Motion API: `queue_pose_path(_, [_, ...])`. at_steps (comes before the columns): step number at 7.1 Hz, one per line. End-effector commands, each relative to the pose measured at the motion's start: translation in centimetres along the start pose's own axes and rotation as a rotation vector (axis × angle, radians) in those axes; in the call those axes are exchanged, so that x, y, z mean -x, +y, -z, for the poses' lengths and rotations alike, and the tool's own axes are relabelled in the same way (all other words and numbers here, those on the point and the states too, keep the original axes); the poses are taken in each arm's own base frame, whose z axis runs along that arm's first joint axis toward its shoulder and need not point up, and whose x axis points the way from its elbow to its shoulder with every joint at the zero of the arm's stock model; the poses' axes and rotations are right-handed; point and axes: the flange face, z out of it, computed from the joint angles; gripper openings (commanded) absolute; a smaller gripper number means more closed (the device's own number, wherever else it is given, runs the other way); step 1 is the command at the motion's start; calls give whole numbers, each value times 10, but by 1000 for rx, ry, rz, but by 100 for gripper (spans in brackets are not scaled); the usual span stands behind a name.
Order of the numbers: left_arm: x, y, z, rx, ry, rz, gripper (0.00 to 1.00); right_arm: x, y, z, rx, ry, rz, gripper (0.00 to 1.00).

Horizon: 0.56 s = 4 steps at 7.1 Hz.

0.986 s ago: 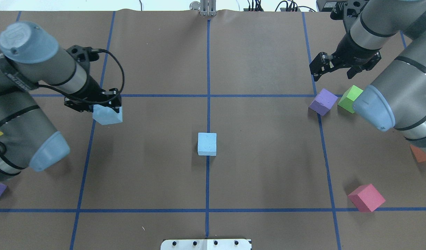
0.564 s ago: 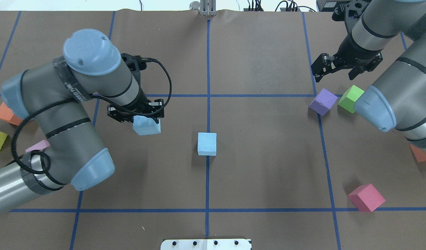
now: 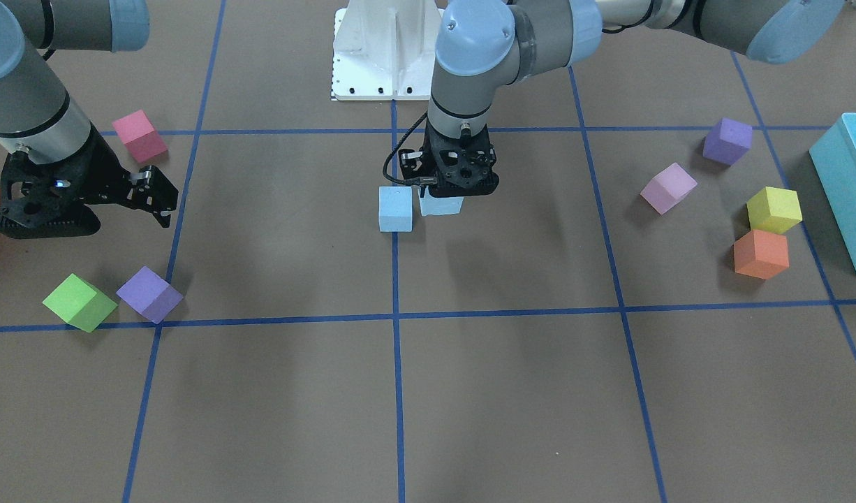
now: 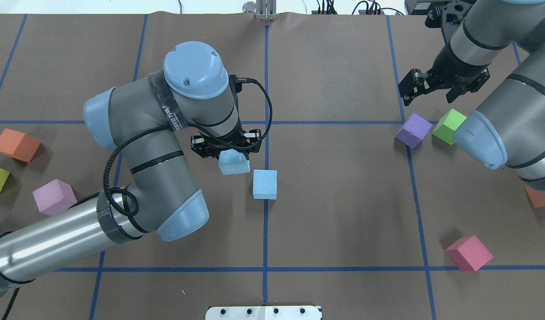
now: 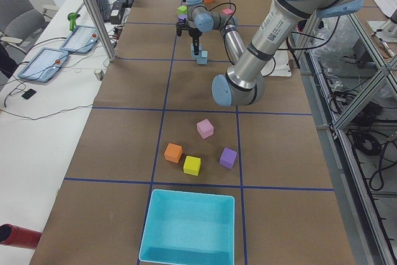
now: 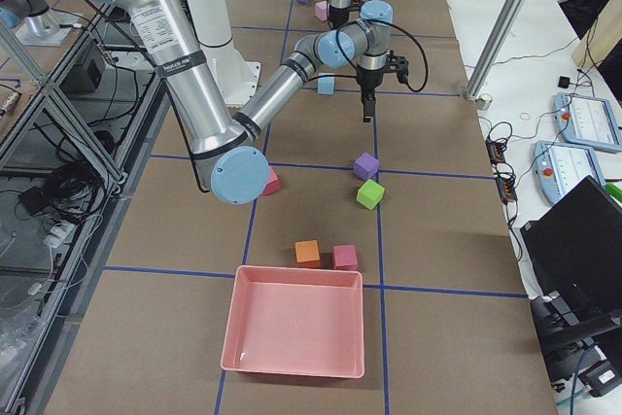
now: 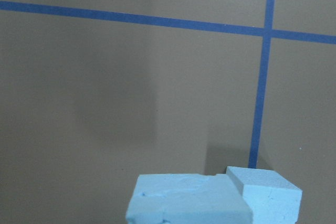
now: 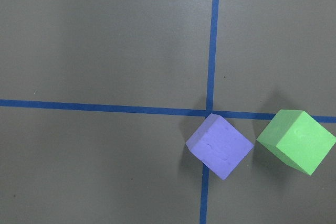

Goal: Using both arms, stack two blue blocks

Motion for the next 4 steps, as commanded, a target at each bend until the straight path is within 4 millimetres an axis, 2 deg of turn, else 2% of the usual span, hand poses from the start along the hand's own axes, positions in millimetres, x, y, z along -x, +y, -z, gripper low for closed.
queue_pose_path(1, [-23, 2, -17, 12, 9, -20, 60, 1, 0, 0, 0, -1, 0, 99])
queue_pose_path(2, [-36, -5, -24, 13, 9, -24, 60, 1, 0, 0, 0, -1, 1, 99])
queue_pose_path(4, [-39, -5, -28, 15, 5, -55, 59, 0, 0, 0, 0, 1, 0, 99])
